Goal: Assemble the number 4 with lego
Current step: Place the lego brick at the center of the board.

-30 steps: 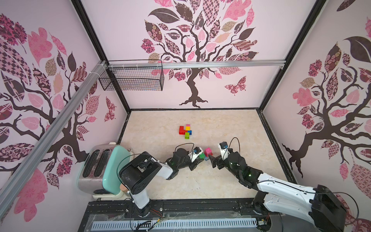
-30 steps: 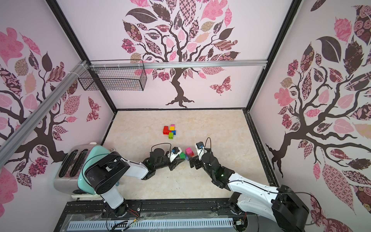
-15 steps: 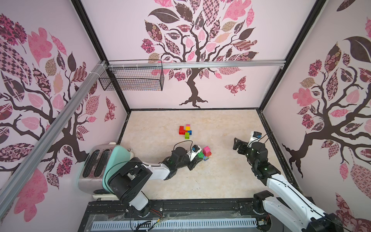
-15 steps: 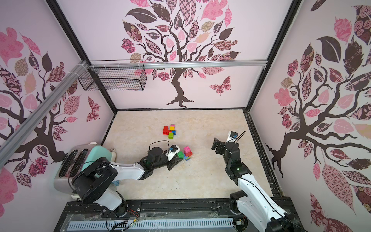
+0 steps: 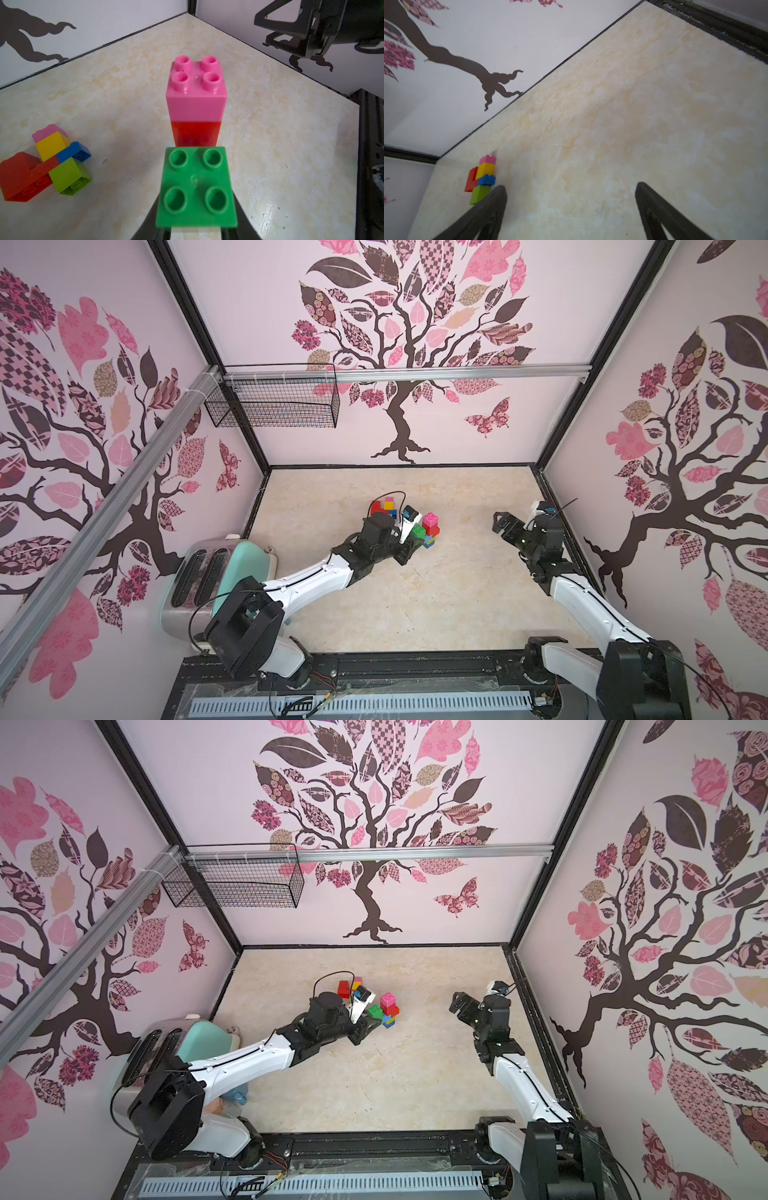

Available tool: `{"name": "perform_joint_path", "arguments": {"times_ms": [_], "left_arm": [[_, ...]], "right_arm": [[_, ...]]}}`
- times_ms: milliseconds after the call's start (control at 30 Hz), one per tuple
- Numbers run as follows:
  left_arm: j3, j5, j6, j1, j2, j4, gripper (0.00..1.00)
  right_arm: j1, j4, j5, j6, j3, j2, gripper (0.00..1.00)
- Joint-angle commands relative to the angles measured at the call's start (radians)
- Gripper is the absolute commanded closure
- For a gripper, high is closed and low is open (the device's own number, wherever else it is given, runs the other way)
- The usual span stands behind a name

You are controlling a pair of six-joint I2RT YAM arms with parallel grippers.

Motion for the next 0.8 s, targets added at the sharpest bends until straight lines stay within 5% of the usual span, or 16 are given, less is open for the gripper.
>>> {"name": "perform_joint_path", "arguments": {"times_ms": [0, 367, 767], "left_arm": [[0.17, -0.004, -0.069, 0.007, 0.072, -0.173, 1.0], [0.602, 0.213, -0.281, 0.065, 0.434, -0.361, 1.0], [0.689, 0.503, -0.786, 0.204, 0.676, -0.178, 1.0]], "right_arm": [[-0.135, 0.064, -0.234, 0.124, -0.01, 0.043, 0.01], [-0.16, -0.013, -0.347, 0.09, -0.061, -0.021, 0.01], [-0.149, -0.022, -0.491, 0.075, -0.038, 0.008, 0.0]]}}
